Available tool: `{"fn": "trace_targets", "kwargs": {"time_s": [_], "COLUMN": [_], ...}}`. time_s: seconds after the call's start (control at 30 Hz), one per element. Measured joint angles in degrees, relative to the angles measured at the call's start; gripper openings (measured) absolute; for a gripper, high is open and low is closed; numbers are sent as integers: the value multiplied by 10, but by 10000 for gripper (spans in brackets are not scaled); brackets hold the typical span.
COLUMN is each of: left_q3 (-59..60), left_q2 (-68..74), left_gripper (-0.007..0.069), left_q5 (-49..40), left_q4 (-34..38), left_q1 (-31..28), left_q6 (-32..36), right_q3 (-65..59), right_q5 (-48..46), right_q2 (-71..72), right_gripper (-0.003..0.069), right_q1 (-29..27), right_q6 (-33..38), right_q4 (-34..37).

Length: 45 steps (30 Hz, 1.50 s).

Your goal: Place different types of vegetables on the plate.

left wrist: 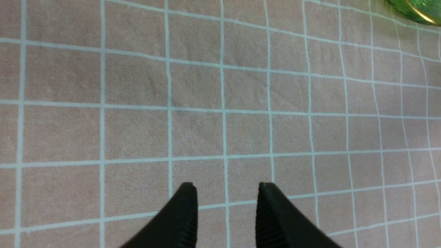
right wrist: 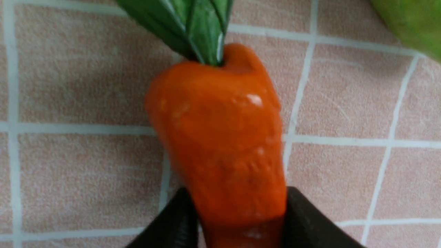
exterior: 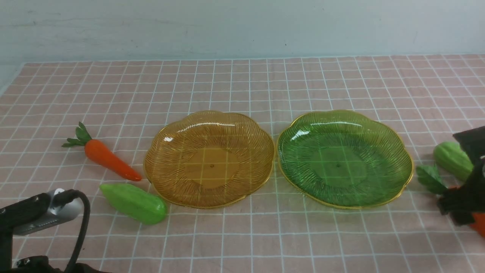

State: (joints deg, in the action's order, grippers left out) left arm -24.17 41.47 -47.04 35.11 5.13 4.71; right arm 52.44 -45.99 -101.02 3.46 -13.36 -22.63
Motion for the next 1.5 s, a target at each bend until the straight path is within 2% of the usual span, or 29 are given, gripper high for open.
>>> {"fn": "trace_targets", "kwargs": {"time_s": [0.03, 0.13, 0.27, 0.3, 0.4, 0.47, 0.53, 0.6, 0.73, 0.83, 0.87, 1.0, 1.1, 1.23, 1.33, 1.4, 1.5], "left_q3": [0, 0, 0, 0, 0, 0, 0, 0, 0, 0, 0, 0, 0, 0, 0, 0, 0], "left_q2": [0, 0, 0, 0, 0, 0, 0, 0, 0, 0, 0, 0, 0, 0, 0, 0, 0], "left_gripper": [228, 227, 227, 227, 227, 227, 227, 227, 227, 228, 228, 228, 228, 228, 228, 228, 228], "left_q5": [-5, -6, -6, -6, -6, -6, -5, -5, -4, -4, -4, -4, 1, 21, 23, 23, 23], "left_q4": [0, 0, 0, 0, 0, -1, -7, -21, -27, -28, -29, -30, -29, -26, -24, -24, -24], "left_q1": [0, 0, 0, 0, 0, 0, 0, 0, 0, 0, 0, 0, 0, 0, 0, 0, 0], "left_q6": [0, 0, 0, 0, 0, 2, 4, 5, 4, 4, 4, 4, 4, 4, 4, 4, 4], "right_q3": [13, 68, 168, 190, 241, 250, 250, 255, 275, 297, 304, 309, 309, 309, 316, 320, 344], "right_q5": [-20, -87, -168, -169, -120, -86, -59, -36, -21, -37, -51, -102, -120, -121, -117, -120, -152], "right_q2": [4, 23, 47, 47, 21, -11, -38, -71, -103, -106, -106, -111, -138, -172, -194, -197, -199], "right_gripper": [229, 239, 239, 239, 239, 239, 241, 289, 483, 622, 655, 685, 679, 651, 598, 522, 335], "right_q1": [0, 0, 0, 0, 4, 17, 29, 42, 45, 38, 32, 13, 3, 2, 2, 2, 2], "right_q6": [3, 7, 27, 42, 134, 179, 195, 204, 206, 200, 191, 155, 111, 87, 85, 85, 83], "right_q4": [1, 15, 93, 125, 288, 344, 361, 361, 337, 275, 239, 117, 34, -21, -70, -82, -73]}}
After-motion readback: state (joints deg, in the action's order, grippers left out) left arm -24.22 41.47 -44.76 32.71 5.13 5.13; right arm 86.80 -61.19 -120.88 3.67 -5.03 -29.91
